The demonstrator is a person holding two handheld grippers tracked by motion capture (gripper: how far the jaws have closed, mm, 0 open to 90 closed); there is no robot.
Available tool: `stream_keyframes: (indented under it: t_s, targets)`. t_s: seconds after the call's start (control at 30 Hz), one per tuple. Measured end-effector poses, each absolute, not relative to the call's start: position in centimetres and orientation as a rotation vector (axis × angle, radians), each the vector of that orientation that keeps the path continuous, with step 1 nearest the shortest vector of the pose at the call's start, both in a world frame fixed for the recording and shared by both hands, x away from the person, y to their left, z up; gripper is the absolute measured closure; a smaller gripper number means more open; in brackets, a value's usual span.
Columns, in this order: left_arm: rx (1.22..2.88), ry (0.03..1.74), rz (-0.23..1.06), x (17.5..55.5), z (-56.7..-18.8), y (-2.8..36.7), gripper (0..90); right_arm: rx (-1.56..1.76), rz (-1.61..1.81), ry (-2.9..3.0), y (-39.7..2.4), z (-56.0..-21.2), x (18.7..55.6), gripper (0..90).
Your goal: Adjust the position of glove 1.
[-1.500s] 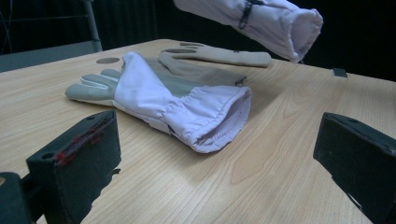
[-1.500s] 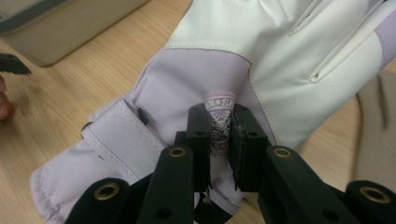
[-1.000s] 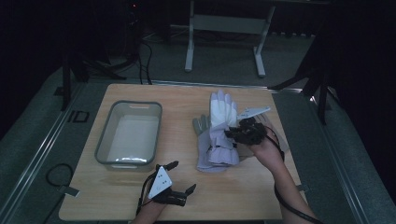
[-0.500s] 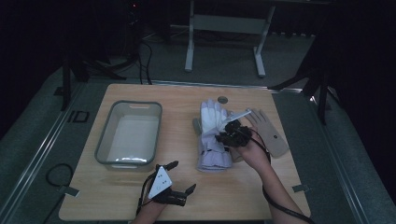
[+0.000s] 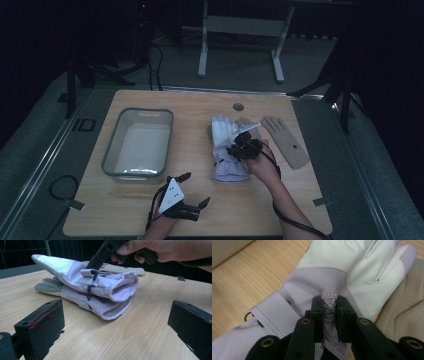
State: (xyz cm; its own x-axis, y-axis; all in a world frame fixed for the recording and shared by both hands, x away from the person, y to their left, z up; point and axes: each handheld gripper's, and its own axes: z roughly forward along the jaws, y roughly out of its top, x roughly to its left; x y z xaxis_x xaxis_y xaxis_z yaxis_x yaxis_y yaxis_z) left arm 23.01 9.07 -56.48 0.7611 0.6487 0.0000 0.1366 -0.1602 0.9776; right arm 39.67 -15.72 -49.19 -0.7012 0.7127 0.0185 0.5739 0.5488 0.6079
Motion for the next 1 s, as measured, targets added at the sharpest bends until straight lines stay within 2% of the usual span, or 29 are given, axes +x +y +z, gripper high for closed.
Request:
stream_keyframes:
  t_s: [0.13, 0.27, 0.43, 0.47, 0.57, 1.0]
  targets:
    - [1.698, 0.628, 0.505, 23.0, -56.5, 9.1, 0.8, 1.081, 0.87, 2.549, -15.6, -49.9, 39.7, 76.6]
    - [1.698, 0.629, 0.505, 23.0, -56.5, 9.1, 0.7, 1.07, 0.899, 2.548, -15.6, -50.4, 39.7, 66.2]
    - [1.696, 0.634, 0.504, 23.1, -56.5, 9.1, 0.7, 1.034, 0.99, 2.475, -16.4, -49.9, 39.2, 41.4]
    - [1.695, 0.638, 0.506, 23.1, -56.5, 9.1, 0.7, 1.046, 1.015, 2.454, -16.8, -49.6, 38.9, 25.9]
    - [1.69, 0.65, 0.513, 23.1, -56.5, 9.1, 0.7, 1.048, 1.118, 2.498, -17.7, -49.2, 38.6, 12.5]
    - [1.698, 0.732, 0.48, 23.6, -56.4, 9.3, 0.7, 0.923, 1.186, 2.429, -21.8, -49.0, 36.3, 13.8]
